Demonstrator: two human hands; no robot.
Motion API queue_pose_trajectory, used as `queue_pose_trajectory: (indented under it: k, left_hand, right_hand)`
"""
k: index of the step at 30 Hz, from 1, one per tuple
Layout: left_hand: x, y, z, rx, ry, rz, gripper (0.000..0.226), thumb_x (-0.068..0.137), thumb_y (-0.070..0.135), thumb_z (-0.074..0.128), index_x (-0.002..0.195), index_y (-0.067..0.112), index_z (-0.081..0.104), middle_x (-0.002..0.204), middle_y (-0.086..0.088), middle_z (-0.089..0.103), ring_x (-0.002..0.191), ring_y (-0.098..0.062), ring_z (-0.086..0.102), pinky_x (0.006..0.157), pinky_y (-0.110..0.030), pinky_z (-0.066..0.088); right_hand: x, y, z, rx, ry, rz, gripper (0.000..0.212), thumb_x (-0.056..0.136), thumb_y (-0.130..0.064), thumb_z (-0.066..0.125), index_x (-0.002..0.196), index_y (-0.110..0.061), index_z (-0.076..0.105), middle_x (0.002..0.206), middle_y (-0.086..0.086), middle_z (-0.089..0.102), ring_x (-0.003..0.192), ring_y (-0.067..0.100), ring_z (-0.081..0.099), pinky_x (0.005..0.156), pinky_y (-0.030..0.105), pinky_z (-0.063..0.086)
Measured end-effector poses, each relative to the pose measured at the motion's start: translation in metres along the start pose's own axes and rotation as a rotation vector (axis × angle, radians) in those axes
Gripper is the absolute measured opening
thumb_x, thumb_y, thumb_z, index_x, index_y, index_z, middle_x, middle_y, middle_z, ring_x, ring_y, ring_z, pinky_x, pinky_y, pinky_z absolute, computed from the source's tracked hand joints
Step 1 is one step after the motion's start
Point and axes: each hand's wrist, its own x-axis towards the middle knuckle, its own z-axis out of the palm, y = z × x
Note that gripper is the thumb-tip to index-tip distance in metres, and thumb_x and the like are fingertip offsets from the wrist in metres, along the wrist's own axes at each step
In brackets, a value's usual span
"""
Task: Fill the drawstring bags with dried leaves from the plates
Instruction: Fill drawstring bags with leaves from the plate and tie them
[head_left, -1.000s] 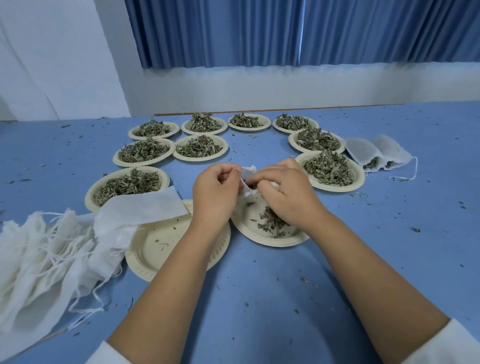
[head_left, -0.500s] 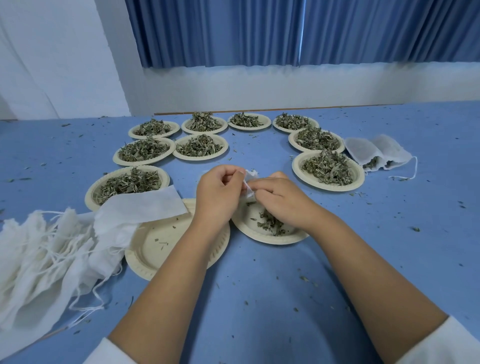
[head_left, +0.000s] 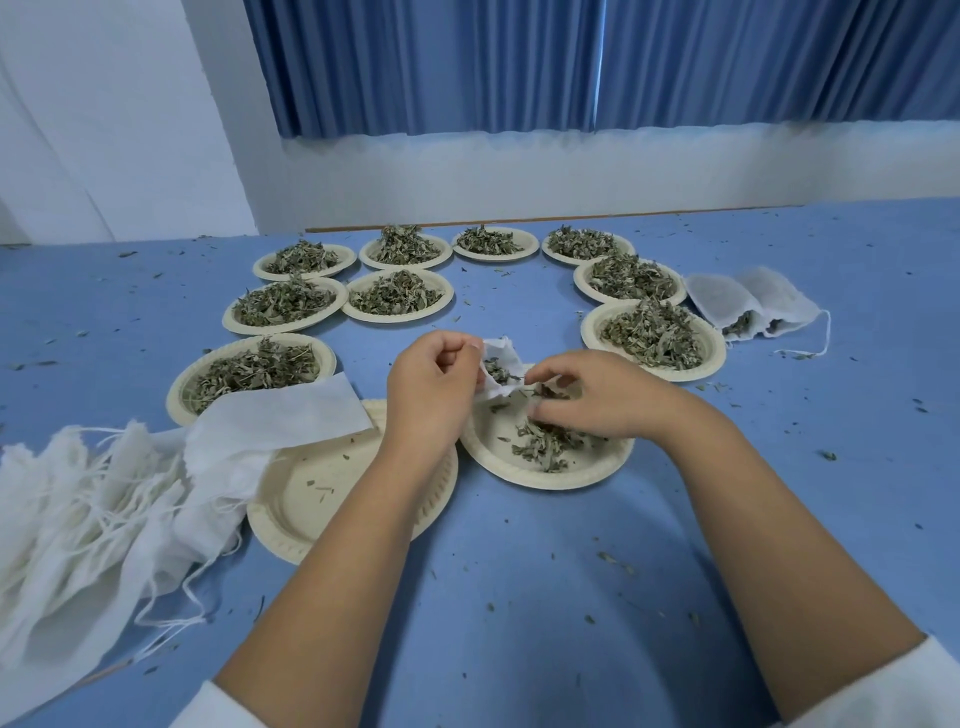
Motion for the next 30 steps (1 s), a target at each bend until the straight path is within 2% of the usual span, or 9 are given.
queue_pose_trajectory:
  k: [3,5,7,13,15,18,21,26,30]
  left_hand:
    - [0.000,0.000,-0.001,-0.022,0.008,-0.013,0.014,0.096,0.021,0.059,0.085,0.022,0.067,0.065,0.009,0.065,0.074,-0.011,0.066,0.086,-0.044,0.058]
    - [0.000,0.000,-0.001,-0.026,0.012,-0.017,0.014,0.096,0.020,0.059,0.085,0.021,0.067,0.064,0.009,0.065,0.070,-0.008,0.065,0.084,-0.043,0.059]
    - [0.001,0.000,-0.001,-0.026,0.013,-0.018,0.014,0.096,0.020,0.059,0.085,0.021,0.068,0.066,0.008,0.066,0.070,-0.007,0.065,0.084,-0.044,0.059]
    - [0.001,-0.001,-0.002,-0.023,0.013,-0.014,0.015,0.096,0.020,0.059,0.084,0.022,0.067,0.062,0.010,0.064,0.070,-0.010,0.065,0.085,-0.046,0.058]
    - [0.002,-0.001,-0.002,-0.025,0.013,-0.015,0.015,0.096,0.020,0.059,0.084,0.022,0.067,0.061,0.011,0.064,0.070,-0.010,0.065,0.085,-0.046,0.058]
    - [0.002,-0.002,-0.003,-0.037,0.017,-0.020,0.015,0.096,0.020,0.059,0.084,0.023,0.067,0.061,0.011,0.065,0.072,-0.010,0.065,0.085,-0.045,0.058]
    - [0.003,-0.002,-0.003,-0.044,0.028,-0.015,0.017,0.096,0.020,0.059,0.082,0.024,0.067,0.060,0.012,0.064,0.071,-0.010,0.065,0.084,-0.043,0.059]
    - [0.005,-0.003,-0.004,-0.015,0.051,0.005,0.018,0.096,0.020,0.058,0.081,0.026,0.066,0.059,0.014,0.065,0.068,-0.007,0.065,0.076,-0.033,0.059]
    - [0.005,-0.003,-0.005,-0.018,0.051,-0.001,0.016,0.096,0.021,0.058,0.083,0.025,0.067,0.059,0.013,0.065,0.070,-0.008,0.066,0.081,-0.037,0.060]
  right_hand:
    - [-0.003,-0.001,-0.001,-0.060,-0.109,-0.014,0.054,0.071,-0.054,0.078,0.120,-0.037,0.062,0.118,-0.018,0.054,0.111,0.005,0.052,0.095,0.024,0.042]
    - [-0.003,-0.001,0.001,-0.046,-0.114,-0.022,0.049,0.068,-0.048,0.083,0.114,-0.037,0.067,0.110,-0.017,0.057,0.103,0.003,0.053,0.091,0.022,0.043]
    - [-0.002,-0.001,0.003,-0.048,-0.093,-0.032,0.040,0.070,-0.040,0.085,0.108,-0.035,0.071,0.096,-0.019,0.057,0.092,0.001,0.053,0.079,0.017,0.042]
    - [0.002,-0.003,0.012,-0.058,-0.025,-0.050,0.020,0.077,-0.030,0.081,0.096,-0.030,0.074,0.084,-0.008,0.063,0.077,0.013,0.060,0.063,0.023,0.047]
    - [0.003,-0.004,0.011,-0.045,0.022,-0.063,0.018,0.077,-0.029,0.081,0.094,-0.028,0.075,0.082,-0.006,0.066,0.074,0.014,0.061,0.064,0.027,0.049]
    - [0.002,-0.005,0.008,0.085,0.124,-0.058,0.016,0.074,-0.028,0.083,0.088,-0.029,0.076,0.068,-0.014,0.063,0.060,0.002,0.058,0.055,0.016,0.045]
    - [0.002,-0.005,0.004,0.199,0.210,-0.065,0.016,0.073,-0.026,0.084,0.085,-0.030,0.075,0.069,-0.011,0.068,0.060,0.003,0.060,0.056,0.015,0.046]
    - [0.002,-0.005,0.002,0.323,0.306,-0.062,0.016,0.073,-0.023,0.085,0.087,-0.023,0.075,0.058,-0.013,0.052,0.050,-0.001,0.046,0.051,0.009,0.034]
    - [0.001,-0.008,0.000,0.455,0.369,-0.065,0.017,0.074,-0.021,0.084,0.088,-0.021,0.074,0.066,-0.006,0.058,0.059,0.005,0.046,0.061,0.018,0.042]
